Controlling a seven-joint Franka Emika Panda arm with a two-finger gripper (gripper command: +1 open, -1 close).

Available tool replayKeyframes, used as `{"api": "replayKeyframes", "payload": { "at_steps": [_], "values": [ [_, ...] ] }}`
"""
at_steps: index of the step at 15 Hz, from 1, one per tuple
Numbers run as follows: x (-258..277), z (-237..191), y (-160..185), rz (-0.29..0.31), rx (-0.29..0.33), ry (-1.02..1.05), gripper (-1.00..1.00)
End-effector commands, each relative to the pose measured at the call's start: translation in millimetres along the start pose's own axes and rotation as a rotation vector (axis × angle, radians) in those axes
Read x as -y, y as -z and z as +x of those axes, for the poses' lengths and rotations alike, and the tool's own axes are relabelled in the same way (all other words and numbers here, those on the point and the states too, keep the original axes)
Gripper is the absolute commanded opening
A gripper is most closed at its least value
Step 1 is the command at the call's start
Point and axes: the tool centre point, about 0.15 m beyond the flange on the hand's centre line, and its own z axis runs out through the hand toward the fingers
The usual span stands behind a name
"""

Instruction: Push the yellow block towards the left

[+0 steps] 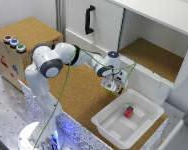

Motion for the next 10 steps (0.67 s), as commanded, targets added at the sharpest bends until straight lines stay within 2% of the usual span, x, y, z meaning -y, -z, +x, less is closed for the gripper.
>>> {"api": "replayKeyframes", "payload": {
  "at_steps": [1, 5, 10],
  "values": [
    [-10, 13, -27, 0.073, 0.021, 0.005, -1.00],
    [-2, 13, -37, 0.090, 0.047, 0.016, -1.00],
    [21, 21, -38, 0.093, 0.029, 0.028, -1.00]
  ]
}}
